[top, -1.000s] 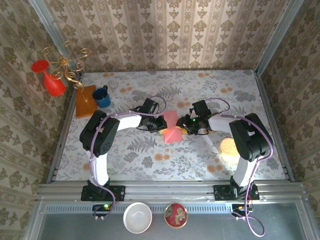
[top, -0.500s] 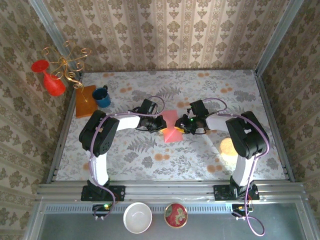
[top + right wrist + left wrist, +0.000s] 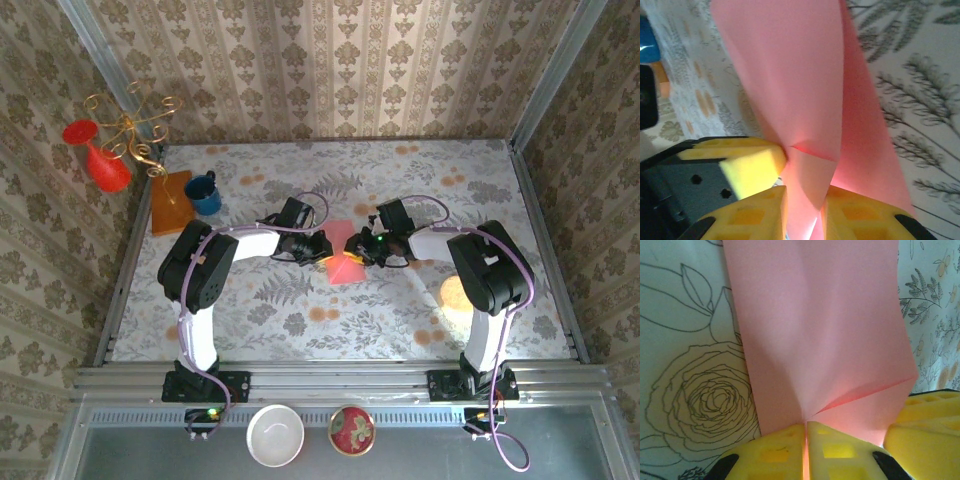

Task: Fold a paper plane with a square sheet of paper (pick it up from the middle)
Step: Pick up the paper from the center of the table.

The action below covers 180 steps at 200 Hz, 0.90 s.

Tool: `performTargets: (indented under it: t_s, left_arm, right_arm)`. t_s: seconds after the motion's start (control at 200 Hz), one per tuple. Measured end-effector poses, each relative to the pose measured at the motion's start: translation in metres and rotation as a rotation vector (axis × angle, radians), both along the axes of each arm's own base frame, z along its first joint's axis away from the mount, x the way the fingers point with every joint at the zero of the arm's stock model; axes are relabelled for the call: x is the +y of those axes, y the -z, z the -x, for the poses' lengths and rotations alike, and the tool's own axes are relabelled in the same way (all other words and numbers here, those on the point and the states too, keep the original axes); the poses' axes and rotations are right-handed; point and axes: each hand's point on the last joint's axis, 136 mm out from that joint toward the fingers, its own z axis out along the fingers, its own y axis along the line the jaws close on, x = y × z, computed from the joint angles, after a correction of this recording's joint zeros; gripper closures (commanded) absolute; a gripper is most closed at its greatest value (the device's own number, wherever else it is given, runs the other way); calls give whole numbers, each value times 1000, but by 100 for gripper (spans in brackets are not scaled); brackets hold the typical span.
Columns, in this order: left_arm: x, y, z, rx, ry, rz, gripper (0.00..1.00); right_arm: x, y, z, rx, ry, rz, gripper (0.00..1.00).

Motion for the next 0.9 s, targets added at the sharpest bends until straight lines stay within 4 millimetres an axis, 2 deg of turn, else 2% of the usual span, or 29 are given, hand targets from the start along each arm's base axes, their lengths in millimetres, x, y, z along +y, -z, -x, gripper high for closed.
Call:
performTargets:
  t_s: [0.275,0.5,0.615,0.73,0.805,0.9]
  left_arm:
    - [0,0,0,1,0,-1,89]
    - [1,-3,0,0,-2,-1,85]
    - [5,-16,-1,-23,-25,9,78]
    - [19,-41,-2,-65,-83,53,58]
    - [28,-59,-4,-106,-118,99,50]
    - [36,-80,-6,-163,-156,162,43]
  right_arm:
    - [8,3,10,-6,-27,-22,80]
    - [11,2,9,-24,-37,-25,91]
    - [10,1,9,-41,-46,-17,93]
    - [8,-5,7,-81,-52,-6,94]
    - [7,-20,4,-131,-53,-21,94]
    - [7,-51,-5,-230,-53,-54,93]
